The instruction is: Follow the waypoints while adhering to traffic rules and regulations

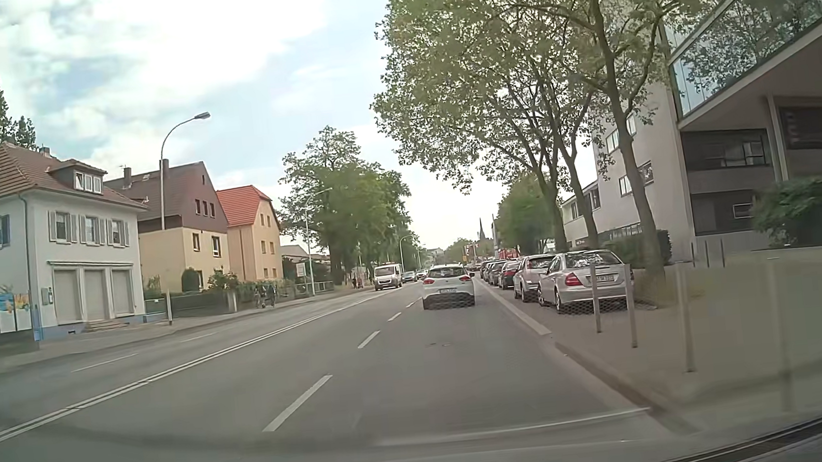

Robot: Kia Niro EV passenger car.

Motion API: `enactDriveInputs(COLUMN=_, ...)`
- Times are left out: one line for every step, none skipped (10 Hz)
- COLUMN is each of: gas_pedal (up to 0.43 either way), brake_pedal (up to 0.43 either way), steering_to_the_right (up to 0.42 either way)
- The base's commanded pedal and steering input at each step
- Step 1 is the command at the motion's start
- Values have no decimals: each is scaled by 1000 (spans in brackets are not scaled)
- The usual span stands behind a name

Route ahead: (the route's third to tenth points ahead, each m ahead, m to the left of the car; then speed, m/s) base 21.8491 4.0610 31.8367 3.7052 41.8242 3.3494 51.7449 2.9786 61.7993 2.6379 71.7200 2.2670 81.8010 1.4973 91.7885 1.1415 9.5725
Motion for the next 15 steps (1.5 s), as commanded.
enactDriveInputs(gas_pedal=79, brake_pedal=18, steering_to_the_right=7)
enactDriveInputs(gas_pedal=79, brake_pedal=18, steering_to_the_right=7)
enactDriveInputs(gas_pedal=79, brake_pedal=18, steering_to_the_right=7)
enactDriveInputs(gas_pedal=79, brake_pedal=18, steering_to_the_right=7)
enactDriveInputs(gas_pedal=67, brake_pedal=18, steering_to_the_right=6)
enactDriveInputs(gas_pedal=67, brake_pedal=18, steering_to_the_right=7)
enactDriveInputs(gas_pedal=67, brake_pedal=18, steering_to_the_right=6)
enactDriveInputs(gas_pedal=67, brake_pedal=18, steering_to_the_right=7)
enactDriveInputs(gas_pedal=67, brake_pedal=18, steering_to_the_right=7)
enactDriveInputs(gas_pedal=67, brake_pedal=18, steering_to_the_right=7)
enactDriveInputs(gas_pedal=67, brake_pedal=18, steering_to_the_right=7)
enactDriveInputs(gas_pedal=67, brake_pedal=18, steering_to_the_right=7)
enactDriveInputs(gas_pedal=67, brake_pedal=18, steering_to_the_right=7)
enactDriveInputs(gas_pedal=67, brake_pedal=18, steering_to_the_right=7)
enactDriveInputs(gas_pedal=67, brake_pedal=18, steering_to_the_right=7)
